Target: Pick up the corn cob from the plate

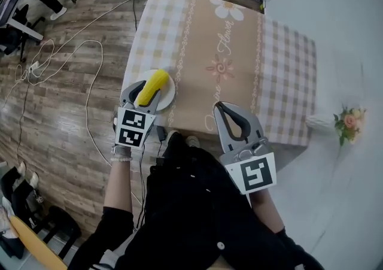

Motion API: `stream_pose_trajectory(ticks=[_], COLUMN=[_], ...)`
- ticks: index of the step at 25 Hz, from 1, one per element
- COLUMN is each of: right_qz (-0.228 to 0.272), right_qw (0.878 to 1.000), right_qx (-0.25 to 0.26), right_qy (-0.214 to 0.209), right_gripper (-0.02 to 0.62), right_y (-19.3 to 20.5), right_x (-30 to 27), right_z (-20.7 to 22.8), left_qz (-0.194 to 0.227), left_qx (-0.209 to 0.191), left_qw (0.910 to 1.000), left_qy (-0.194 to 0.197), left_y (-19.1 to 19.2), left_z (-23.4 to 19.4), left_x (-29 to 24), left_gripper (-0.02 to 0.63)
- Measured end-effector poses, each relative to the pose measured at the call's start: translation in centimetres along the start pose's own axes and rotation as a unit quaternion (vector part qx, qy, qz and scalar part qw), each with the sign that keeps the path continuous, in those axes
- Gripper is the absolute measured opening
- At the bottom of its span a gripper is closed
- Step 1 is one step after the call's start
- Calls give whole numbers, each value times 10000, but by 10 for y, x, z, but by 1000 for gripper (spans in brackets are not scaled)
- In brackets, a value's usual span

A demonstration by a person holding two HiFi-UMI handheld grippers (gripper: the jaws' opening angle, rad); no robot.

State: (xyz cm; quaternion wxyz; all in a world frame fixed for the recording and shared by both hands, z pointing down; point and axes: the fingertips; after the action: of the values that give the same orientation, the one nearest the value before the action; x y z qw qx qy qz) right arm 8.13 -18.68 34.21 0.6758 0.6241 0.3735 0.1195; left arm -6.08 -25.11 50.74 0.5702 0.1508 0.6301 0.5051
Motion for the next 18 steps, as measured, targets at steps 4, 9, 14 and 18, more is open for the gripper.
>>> stream_pose_trajectory(ticks=[4,9,14,18], right_qz=[-74,-125,-175,-210], right_qw=[9999,9999,9998,9997], right_qx=[-50,-53,-89,-97], right_qy=[75,70,54,48], right_gripper=[43,43,43,43], right_y=[5,8,8,11], right_x=[4,1,-1,-3], right_z=[1,-1,-4,-5], left_qz=[-355,-664,-814,-895], left_qx=[-66,-19,117,311], left_qw=[9993,9977,9965,9951], left_qy=[59,101,156,291], left_y=[20,49,57,55], left_z=[1,3,2,6], left_x=[-18,-39,-52,-58], left_gripper=[237,256,261,261])
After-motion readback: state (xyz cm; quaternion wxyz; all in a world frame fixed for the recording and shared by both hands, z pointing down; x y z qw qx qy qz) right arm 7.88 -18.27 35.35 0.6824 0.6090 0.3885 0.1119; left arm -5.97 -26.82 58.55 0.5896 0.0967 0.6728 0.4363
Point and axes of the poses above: the fingertips, and each gripper's own axes: x backward along the fingers, z to its right, y out of its underside, and after that the axes turned 12 degrees about -y, right-handed
